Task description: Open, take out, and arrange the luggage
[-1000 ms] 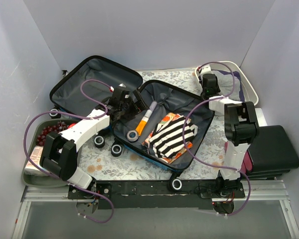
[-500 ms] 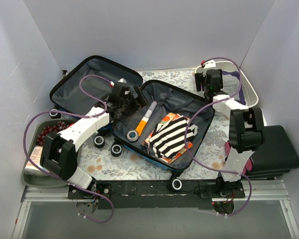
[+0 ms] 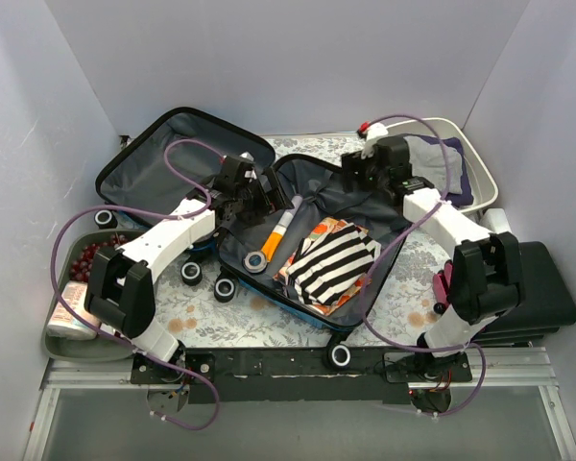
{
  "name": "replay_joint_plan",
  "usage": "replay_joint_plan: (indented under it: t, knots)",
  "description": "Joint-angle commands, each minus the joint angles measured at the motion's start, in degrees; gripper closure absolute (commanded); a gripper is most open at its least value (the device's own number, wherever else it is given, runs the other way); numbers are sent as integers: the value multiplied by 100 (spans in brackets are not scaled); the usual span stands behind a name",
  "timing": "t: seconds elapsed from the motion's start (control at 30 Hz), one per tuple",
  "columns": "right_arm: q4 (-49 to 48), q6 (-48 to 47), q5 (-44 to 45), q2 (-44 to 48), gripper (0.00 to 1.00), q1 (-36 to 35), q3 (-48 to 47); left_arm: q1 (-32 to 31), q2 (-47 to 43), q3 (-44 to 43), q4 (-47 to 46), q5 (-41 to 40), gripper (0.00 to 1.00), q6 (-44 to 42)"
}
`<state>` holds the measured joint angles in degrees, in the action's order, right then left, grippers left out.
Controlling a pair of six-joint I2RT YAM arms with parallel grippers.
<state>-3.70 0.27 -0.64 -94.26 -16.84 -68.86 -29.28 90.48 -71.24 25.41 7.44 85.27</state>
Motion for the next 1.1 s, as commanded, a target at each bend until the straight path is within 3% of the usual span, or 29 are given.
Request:
replay_joint_plan:
  t: [0.0,0.07,0.17,0.37,0.47,0.7,0.8,0.93,1.07]
  knots:
    - [2467,174,-329,478,10,-346,-356,36,-57,-56,631,740,2,-538]
    - [3330,219,-349,662,12,-346,-251,27,-127,57,650,934,2,-749]
    - [3622,122,-384,909,12,-337,162,36,-215,207,580,1066,2,-854]
    - [4061,-379,-1341,646,15,-355,181,27,-259,155,631,917,2,-1215]
    - [4045,-257,-1518,400,20,-346,75,27,-180,-65,641,882,2,-1311]
    - [3649,-71,-1017,-101,25,-346,84,19,-241,-47,342,1049,2,-1268]
    - [3605,60,-1130,-339,31,-346,83,19,-206,-135,333,1066,2,-1338]
    - [3535,-9,-1464,-330,31,-346,136,19,-188,-179,316,1084,2,-1443]
    - [3508,-10,-2034,-277,50,-346,233,19,-171,-267,324,803,2,-1540]
